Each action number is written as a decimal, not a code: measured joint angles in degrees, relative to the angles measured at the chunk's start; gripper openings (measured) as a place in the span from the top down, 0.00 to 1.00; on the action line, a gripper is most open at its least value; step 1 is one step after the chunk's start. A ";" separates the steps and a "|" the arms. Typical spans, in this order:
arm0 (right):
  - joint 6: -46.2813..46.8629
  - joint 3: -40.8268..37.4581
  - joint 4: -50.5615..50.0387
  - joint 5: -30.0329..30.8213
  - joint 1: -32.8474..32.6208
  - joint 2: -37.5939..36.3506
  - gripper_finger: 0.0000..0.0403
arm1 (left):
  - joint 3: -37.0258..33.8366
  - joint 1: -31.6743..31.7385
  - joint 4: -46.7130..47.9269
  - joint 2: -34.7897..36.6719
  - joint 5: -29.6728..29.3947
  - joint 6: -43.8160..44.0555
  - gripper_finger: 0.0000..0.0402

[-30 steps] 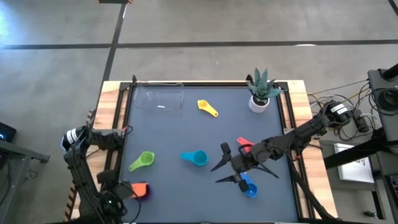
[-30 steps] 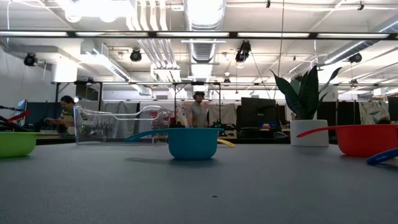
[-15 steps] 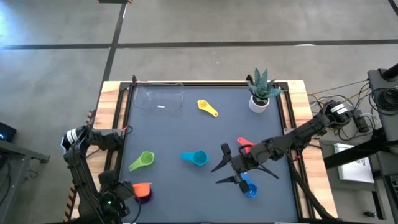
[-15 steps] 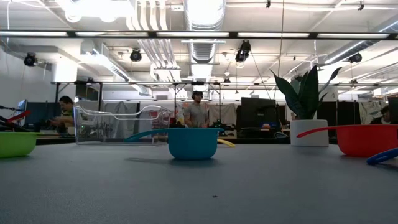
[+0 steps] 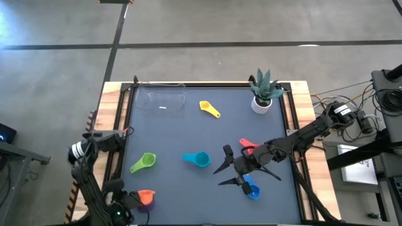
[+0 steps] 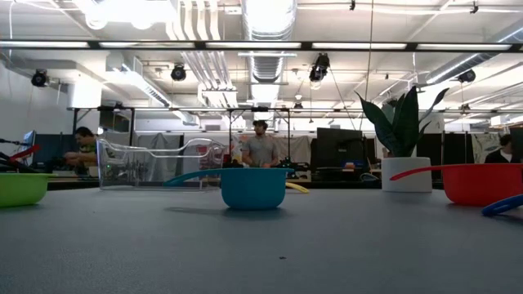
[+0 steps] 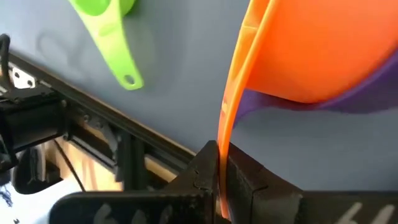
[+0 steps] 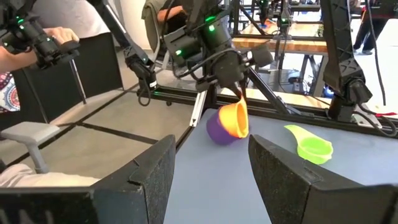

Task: Nest measuring cups in basket
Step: Stack the orange measuring cup on top of the violet measuring cup, then move the stacked measuring cups to the middle of the table

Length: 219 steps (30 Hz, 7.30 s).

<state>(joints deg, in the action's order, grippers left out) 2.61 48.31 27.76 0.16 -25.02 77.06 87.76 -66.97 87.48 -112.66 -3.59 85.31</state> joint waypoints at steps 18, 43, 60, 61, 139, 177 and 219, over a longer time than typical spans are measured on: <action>1.28 0.00 0.35 3.19 -3.20 -0.02 0.52 | 17.71 3.44 2.54 -15.64 -10.46 -13.90 1.00; 1.28 0.00 0.51 7.56 -4.74 -0.02 0.52 | 17.28 3.53 2.54 -17.82 -13.91 -10.81 0.98; 1.27 0.00 0.47 7.54 -4.74 -0.02 0.52 | 19.77 3.60 2.53 -16.53 -13.91 -12.84 0.68; 1.27 0.00 0.46 7.55 -4.74 -0.02 0.52 | 20.14 3.60 2.54 -16.53 -13.91 -12.82 0.66; 1.36 0.00 -0.51 10.46 -5.46 -0.02 0.52 | -30.82 3.17 -54.10 12.61 -19.47 -19.80 0.60; 1.88 0.02 -0.75 10.51 -7.52 0.00 0.52 | 7.18 16.02 2.42 -17.87 -56.68 -19.48 1.00; 2.43 0.02 -2.62 11.96 -7.65 0.00 0.52 | 17.41 22.27 0.38 -25.75 -48.62 -27.58 0.64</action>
<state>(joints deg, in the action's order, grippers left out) 5.04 48.34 25.13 12.12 -32.67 77.06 105.17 -44.71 87.86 -138.41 -52.21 57.73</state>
